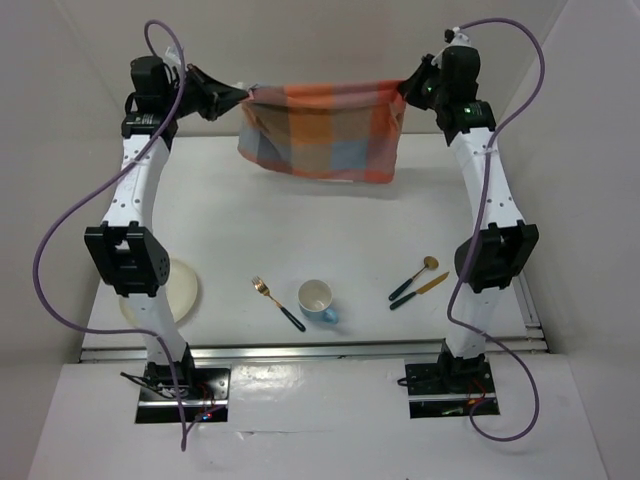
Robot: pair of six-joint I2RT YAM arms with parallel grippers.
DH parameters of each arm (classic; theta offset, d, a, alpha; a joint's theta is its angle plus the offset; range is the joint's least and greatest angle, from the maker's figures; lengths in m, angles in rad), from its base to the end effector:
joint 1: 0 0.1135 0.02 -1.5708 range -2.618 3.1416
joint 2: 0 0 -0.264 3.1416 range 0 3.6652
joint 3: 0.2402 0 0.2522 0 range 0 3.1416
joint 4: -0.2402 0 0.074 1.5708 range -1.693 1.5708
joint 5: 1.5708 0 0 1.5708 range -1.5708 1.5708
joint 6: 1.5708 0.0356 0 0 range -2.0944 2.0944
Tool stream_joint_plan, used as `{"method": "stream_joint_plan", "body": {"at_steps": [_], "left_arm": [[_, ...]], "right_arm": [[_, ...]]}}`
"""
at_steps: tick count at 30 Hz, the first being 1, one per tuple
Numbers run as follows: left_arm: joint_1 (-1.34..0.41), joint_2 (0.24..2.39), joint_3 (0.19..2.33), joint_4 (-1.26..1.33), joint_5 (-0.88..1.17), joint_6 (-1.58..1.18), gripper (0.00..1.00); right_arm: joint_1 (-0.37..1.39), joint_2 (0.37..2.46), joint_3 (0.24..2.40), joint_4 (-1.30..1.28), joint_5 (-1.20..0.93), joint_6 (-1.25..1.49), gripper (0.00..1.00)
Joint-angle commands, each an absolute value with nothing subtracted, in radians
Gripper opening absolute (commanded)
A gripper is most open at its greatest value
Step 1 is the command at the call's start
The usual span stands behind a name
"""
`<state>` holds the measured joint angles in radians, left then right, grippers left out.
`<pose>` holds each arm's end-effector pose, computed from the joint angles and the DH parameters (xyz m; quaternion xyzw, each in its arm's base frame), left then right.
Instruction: Set the dinner table for one person
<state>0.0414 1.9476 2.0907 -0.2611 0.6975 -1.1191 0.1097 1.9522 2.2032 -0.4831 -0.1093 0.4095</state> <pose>0.4522 -0.0042 0.4414 -0.1953 0.7120 -0.5396 0.4047 0.4440 0.0528 0.4523 0.0834 0.7793 0.2004 0.5878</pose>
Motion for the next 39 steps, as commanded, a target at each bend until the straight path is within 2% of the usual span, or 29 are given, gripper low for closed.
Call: {"method": "stream_joint_plan", "body": {"at_steps": [1, 8, 9, 10, 11, 12, 13, 15, 16, 18, 20, 21, 22, 23, 25, 26, 27, 29, 30, 32, 33, 37, 39], "left_arm": [[0.078, 1.924, 2.041, -0.115, 0.790, -1.169, 0.00], [0.107, 1.701, 1.551, 0.021, 0.821, -1.151, 0.00], [0.129, 1.672, 1.429, 0.021, 0.821, -1.138, 0.00], [0.138, 1.608, 1.372, -0.023, 0.807, -1.128, 0.08], [0.138, 1.577, 1.315, -0.050, 0.789, -1.096, 0.33], [0.153, 1.547, 1.220, -0.092, 0.770, -1.074, 0.87], [0.166, 1.517, 1.183, -0.136, 0.747, -1.048, 1.00], [0.166, 1.450, 1.119, -0.251, 0.665, -0.947, 1.00], [0.176, 1.437, 1.108, -0.283, 0.634, -0.921, 1.00], [0.189, 1.437, 1.118, -0.352, 0.600, -0.859, 1.00], [0.189, 1.437, 1.140, -0.368, 0.557, -0.818, 1.00], [0.189, 1.448, 1.158, -0.377, 0.548, -0.807, 0.97], [0.167, 1.448, 1.170, -0.377, 0.535, -0.795, 0.89], [0.154, 1.460, 1.184, -0.386, 0.491, -0.766, 0.57], [0.103, 1.515, 1.258, -0.458, 0.434, -0.738, 0.22], [0.085, 1.544, 1.287, -0.481, 0.399, -0.709, 0.07], [0.068, 1.578, 1.317, -0.511, 0.387, -0.695, 0.00], [0.008, 1.689, 1.408, -0.580, 0.358, -0.661, 0.00], [-0.012, 1.727, 1.439, -0.606, 0.316, -0.635, 0.00], [-0.072, 1.804, 1.525, -0.649, 0.273, -0.612, 0.00], [-0.089, 1.871, 1.573, -0.682, 0.226, -0.597, 0.00], [-0.135, 1.996, 1.650, -0.733, 0.112, -0.586, 0.00], [-0.146, 2.025, 1.661, -0.742, 0.086, -0.577, 0.00]], "right_arm": [[0.094, 1.889, 2.151, -0.392, -0.166, 0.411, 0.00], [0.094, 1.669, 1.671, -0.230, -0.254, 0.466, 0.00], [0.104, 1.645, 1.567, -0.219, -0.273, 0.482, 0.00], [0.121, 1.597, 1.518, -0.209, -0.291, 0.482, 0.00], [0.133, 1.577, 1.467, -0.209, -0.307, 0.482, 0.00], [0.167, 1.559, 1.374, -0.209, -0.307, 0.482, 0.09], [0.184, 1.522, 1.329, -0.225, -0.307, 0.468, 0.22], [0.233, 1.487, 1.244, -0.268, -0.282, 0.459, 0.59], [0.247, 1.468, 1.159, -0.279, -0.267, 0.459, 0.84], [0.256, 1.416, 1.065, -0.313, -0.203, 0.474, 1.00], [0.256, 1.381, 1.037, -0.362, -0.163, 0.474, 1.00], [0.256, 1.381, 1.037, -0.383, -0.106, 0.474, 1.00], [0.256, 1.368, 1.037, -0.402, -0.080, 0.474, 1.00], [0.256, 1.368, 1.046, -0.435, -0.054, 0.474, 1.00], [0.256, 1.368, 1.089, -0.468, 0.027, 0.485, 1.00], [0.256, 1.388, 1.103, -0.477, 0.044, 0.485, 1.00], [0.256, 1.400, 1.115, -0.477, 0.044, 0.485, 0.98], [0.256, 1.457, 1.158, -0.466, 0.017, 0.476, 0.77], [0.256, 1.485, 1.175, -0.450, -0.013, 0.476, 0.43], [0.256, 1.592, 1.236, -0.440, -0.040, 0.491, 0.09], [0.268, 1.630, 1.258, -0.440, -0.040, 0.514, 0.00], [0.314, 1.810, 1.386, -0.422, -0.067, 0.480, 0.00], [0.324, 1.902, 1.440, -0.477, -0.017, 0.539, 0.00]]}}
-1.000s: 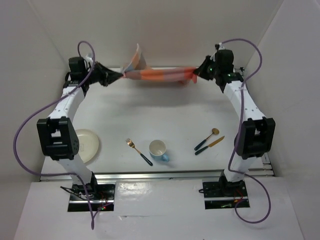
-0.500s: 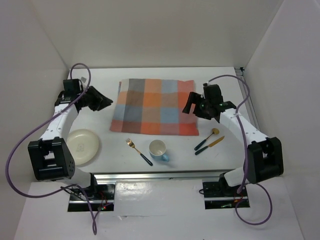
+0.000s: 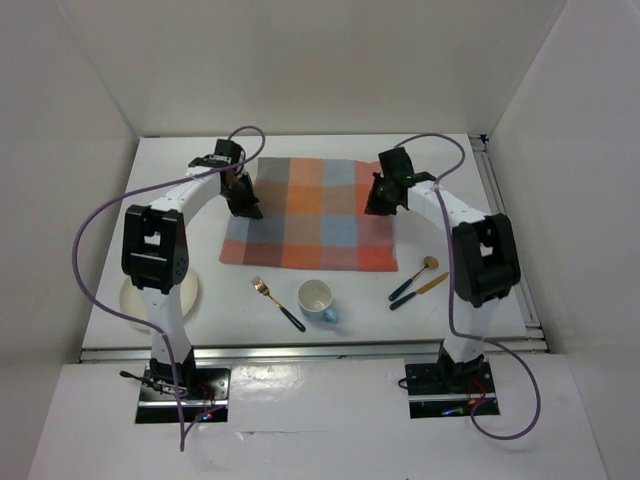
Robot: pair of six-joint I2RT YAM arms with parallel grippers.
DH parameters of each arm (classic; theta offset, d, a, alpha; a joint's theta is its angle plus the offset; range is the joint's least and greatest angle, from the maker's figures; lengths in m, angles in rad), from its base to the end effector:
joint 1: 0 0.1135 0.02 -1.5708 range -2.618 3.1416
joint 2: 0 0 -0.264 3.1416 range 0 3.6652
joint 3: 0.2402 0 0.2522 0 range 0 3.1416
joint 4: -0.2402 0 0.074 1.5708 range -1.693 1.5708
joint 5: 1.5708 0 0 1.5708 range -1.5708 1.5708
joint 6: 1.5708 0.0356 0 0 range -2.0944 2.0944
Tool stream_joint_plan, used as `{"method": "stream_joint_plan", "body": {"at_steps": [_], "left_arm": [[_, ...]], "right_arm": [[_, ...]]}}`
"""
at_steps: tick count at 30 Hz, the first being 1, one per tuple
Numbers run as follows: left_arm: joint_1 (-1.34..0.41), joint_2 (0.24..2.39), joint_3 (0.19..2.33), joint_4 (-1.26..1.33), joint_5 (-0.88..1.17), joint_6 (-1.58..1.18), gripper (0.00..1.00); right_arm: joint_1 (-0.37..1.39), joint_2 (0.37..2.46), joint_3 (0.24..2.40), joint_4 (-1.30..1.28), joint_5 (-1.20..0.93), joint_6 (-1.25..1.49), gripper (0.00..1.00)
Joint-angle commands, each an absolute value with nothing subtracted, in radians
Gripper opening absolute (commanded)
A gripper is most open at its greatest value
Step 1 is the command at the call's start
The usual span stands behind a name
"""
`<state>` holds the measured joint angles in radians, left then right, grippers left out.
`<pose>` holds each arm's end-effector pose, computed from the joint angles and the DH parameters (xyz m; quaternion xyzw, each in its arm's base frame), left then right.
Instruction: Set the dinner table for one person
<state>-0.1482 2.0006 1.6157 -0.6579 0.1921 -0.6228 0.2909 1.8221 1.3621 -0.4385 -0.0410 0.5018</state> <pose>0.4287 -0.0709 0.2230 -0.2016 0.9399 -0.1835 0.2059 0.3828 0.1161 0.2285 0.0926 0.9393 0.1452 0.2968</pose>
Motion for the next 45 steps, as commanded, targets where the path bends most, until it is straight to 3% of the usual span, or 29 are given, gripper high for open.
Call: {"method": "stream_joint_plan", "body": {"at_steps": [1, 13, 18, 22, 23, 26, 28, 34, 37, 39, 45], "left_arm": [[-0.146, 2.035, 1.661, -0.742, 0.086, -0.577, 0.00], [-0.155, 2.128, 1.643, -0.745, 0.095, -0.586, 0.00], [-0.164, 2.100, 1.652, -0.773, 0.058, -0.577, 0.00], [-0.164, 2.042, 1.718, -0.820, 0.058, -0.566, 0.00], [-0.173, 2.030, 1.735, -0.831, 0.058, -0.557, 0.00], [-0.182, 1.979, 1.793, -0.861, 0.058, -0.539, 0.02], [-0.183, 1.954, 1.802, -0.870, 0.058, -0.538, 0.02], [-0.183, 1.899, 1.735, -0.838, 0.058, -0.529, 0.02], [-0.183, 1.928, 1.684, -0.790, 0.058, -0.540, 0.07], [-0.192, 1.943, 1.628, -0.744, 0.049, -0.572, 0.11], [-0.202, 1.989, 1.520, -0.692, 0.040, -0.592, 0.11]], "right_arm": [[0.324, 1.929, 1.478, -0.477, -0.046, 0.531, 0.00], [0.313, 2.149, 1.474, -0.508, -0.009, 0.531, 0.00], [0.313, 2.088, 1.471, -0.518, -0.023, 0.531, 0.00], [0.313, 1.952, 1.480, -0.518, -0.035, 0.531, 0.28], [0.313, 1.890, 1.480, -0.518, -0.035, 0.531, 0.47], [0.313, 1.781, 1.480, -0.531, -0.006, 0.522, 0.67], [0.313, 1.732, 1.480, -0.549, 0.037, 0.522, 0.73], [0.278, 1.501, 1.277, -0.578, 0.112, 0.551, 0.71], [0.218, 1.402, 1.132, -0.603, 0.141, 0.583, 0.70], [0.183, 1.343, 1.042, -0.617, 0.106, 0.597, 0.70], [0.097, 1.241, 0.894, -0.629, 0.078, 0.597, 0.70]]}}
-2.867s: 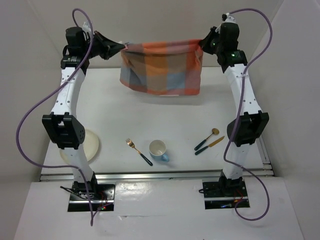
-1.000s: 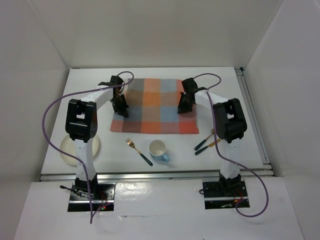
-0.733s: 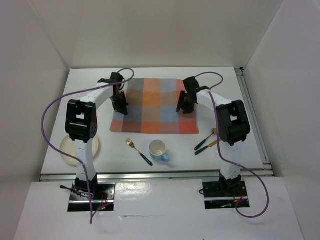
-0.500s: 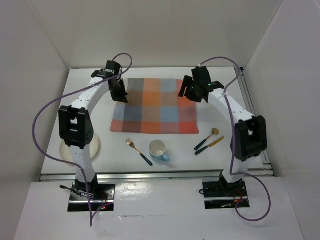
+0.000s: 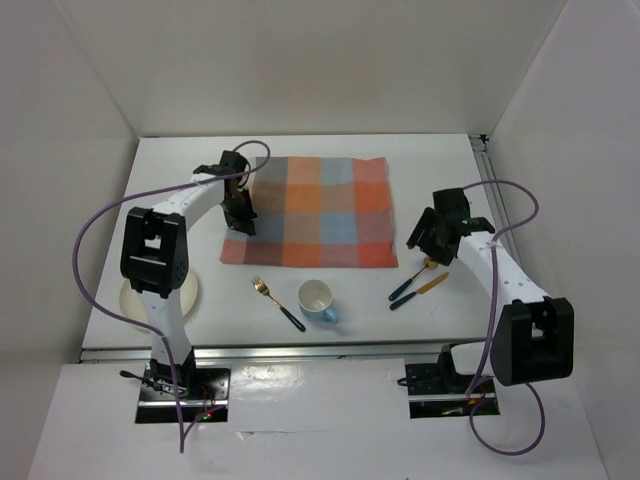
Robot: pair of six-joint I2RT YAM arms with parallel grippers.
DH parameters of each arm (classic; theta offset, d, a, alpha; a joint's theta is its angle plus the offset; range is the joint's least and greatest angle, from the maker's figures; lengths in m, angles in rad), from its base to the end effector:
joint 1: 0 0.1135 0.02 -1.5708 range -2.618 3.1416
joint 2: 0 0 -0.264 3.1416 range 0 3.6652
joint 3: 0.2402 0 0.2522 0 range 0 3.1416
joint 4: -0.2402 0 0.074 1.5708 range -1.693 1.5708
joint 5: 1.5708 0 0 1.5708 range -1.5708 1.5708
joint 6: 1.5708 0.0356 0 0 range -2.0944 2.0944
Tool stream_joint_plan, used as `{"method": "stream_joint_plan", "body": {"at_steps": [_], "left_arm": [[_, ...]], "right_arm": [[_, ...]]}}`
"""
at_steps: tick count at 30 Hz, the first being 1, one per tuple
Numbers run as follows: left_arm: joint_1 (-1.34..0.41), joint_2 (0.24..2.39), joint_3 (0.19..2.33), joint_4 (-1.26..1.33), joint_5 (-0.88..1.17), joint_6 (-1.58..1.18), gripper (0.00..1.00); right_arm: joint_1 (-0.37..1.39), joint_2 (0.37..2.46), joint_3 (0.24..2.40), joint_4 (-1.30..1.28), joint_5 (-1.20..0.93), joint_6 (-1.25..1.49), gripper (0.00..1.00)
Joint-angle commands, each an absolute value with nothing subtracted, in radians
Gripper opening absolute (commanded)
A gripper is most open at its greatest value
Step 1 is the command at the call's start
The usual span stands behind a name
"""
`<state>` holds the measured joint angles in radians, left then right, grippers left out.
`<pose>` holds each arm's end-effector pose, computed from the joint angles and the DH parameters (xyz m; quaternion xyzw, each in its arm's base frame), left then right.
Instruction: Set the dinner table for one person
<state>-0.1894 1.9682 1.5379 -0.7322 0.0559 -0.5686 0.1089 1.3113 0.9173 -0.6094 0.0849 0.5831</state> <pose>0.4056 -0.0798 0.2087 -0.1789 0.9624 -0.1004 0.1781 0.2591 0.0253 0.2377 0.2368 0.9295 0.0565 0.2769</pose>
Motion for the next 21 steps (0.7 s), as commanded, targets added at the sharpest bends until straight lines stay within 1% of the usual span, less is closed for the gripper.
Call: {"method": "stream_joint_plan", "body": {"at_steps": [1, 2, 5, 9, 11, 14, 16, 21], "left_arm": [[-0.202, 1.990, 1.520, -0.692, 0.028, -0.592, 0.11], [-0.202, 2.003, 1.508, -0.692, 0.015, -0.592, 0.09], [-0.202, 2.013, 1.471, -0.701, 0.003, -0.592, 0.06], [-0.202, 2.022, 1.398, -0.690, 0.021, -0.601, 0.06], [-0.202, 2.013, 1.365, -0.672, 0.031, -0.601, 0.06], [-0.202, 2.003, 1.365, -0.672, 0.031, -0.601, 0.03], [-0.212, 2.003, 1.365, -0.684, 0.018, -0.601, 0.02], [-0.212, 1.950, 1.327, -0.695, -0.001, -0.601, 0.02]], "right_arm": [[0.081, 1.241, 0.884, -0.629, 0.069, 0.597, 0.70], [0.066, 1.241, 0.873, -0.629, 0.055, 0.597, 0.70], [0.055, 1.250, 0.842, -0.586, 0.017, 0.588, 0.70], [0.055, 1.299, 0.868, -0.523, -0.047, 0.557, 0.70], [0.128, 1.336, 0.914, -0.497, -0.038, 0.532, 0.70], [0.222, 1.445, 0.998, -0.506, 0.037, 0.522, 0.74], [0.245, 1.515, 1.023, -0.506, 0.049, 0.522, 0.74], [0.264, 1.565, 1.035, -0.506, 0.049, 0.531, 0.74]]}}
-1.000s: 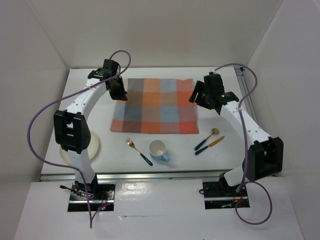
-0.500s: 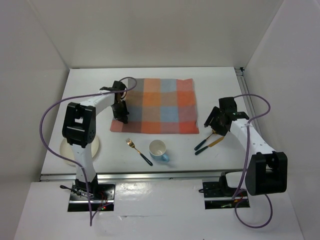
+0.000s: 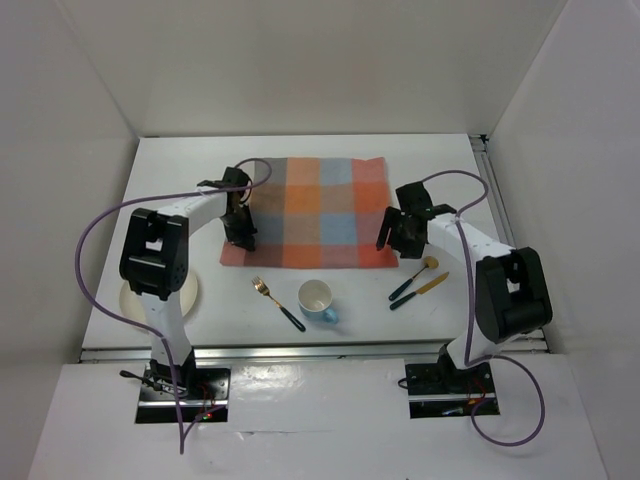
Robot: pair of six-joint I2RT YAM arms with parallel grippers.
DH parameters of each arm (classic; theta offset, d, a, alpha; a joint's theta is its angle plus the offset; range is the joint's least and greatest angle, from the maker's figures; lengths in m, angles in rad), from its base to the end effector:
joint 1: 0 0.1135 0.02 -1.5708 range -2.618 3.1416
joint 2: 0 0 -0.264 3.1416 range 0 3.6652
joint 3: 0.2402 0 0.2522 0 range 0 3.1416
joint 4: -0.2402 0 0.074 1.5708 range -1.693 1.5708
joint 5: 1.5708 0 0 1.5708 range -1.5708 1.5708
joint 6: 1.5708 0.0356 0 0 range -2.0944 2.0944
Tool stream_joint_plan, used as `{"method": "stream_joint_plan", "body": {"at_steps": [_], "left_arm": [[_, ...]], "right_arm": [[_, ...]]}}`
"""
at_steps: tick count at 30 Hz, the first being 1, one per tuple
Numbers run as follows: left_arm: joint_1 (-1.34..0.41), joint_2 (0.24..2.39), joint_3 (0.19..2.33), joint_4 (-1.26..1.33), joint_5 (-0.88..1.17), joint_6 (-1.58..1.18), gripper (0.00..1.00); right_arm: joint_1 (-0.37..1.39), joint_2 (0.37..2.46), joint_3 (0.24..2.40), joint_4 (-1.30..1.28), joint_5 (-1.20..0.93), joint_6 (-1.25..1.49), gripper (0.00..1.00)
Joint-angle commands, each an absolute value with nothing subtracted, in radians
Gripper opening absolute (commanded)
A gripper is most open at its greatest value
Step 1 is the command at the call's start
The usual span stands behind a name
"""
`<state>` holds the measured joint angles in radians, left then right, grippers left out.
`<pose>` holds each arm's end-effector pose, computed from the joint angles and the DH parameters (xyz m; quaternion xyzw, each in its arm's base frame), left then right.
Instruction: Set the dinner table for one person
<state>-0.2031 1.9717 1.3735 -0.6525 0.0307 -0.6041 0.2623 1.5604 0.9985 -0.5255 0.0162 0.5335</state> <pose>0.3854 -0.0805 0.1642 -0.1942 0.9678 -0.0765 0.1406 0.2971 0.0792 0.2007 0.1332 0.9617 0.0855 0.2237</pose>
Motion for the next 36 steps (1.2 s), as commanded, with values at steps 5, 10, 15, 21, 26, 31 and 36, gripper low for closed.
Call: {"method": "stream_joint_plan", "body": {"at_steps": [5, 10, 15, 21, 26, 31, 36], "left_arm": [[-0.221, 1.940, 1.315, -0.706, -0.002, -0.601, 0.02], [-0.232, 1.922, 1.339, -0.744, -0.012, -0.592, 0.02], [-0.241, 1.876, 1.475, -0.810, -0.012, -0.560, 0.09], [-0.259, 1.826, 1.624, -0.896, -0.032, -0.551, 0.29], [-0.259, 1.773, 1.722, -0.955, -0.084, -0.551, 0.37], [-0.238, 1.721, 1.736, -0.966, -0.103, -0.541, 0.37], [-0.229, 1.686, 1.714, -0.966, -0.103, -0.541, 0.37]], "right_arm": [[0.264, 1.531, 1.014, -0.506, 0.070, 0.563, 0.74], [0.264, 1.471, 1.003, -0.515, 0.054, 0.548, 0.74], [0.326, 1.332, 0.980, -0.471, -0.147, 0.436, 0.85], [0.540, 1.266, 1.015, -0.525, -0.246, 0.333, 0.91], [0.735, 1.327, 1.035, -0.561, -0.146, 0.344, 0.95], [0.842, 1.384, 1.045, -0.551, -0.101, 0.344, 0.94], [0.897, 1.453, 1.055, -0.551, -0.025, 0.344, 0.84]]}}
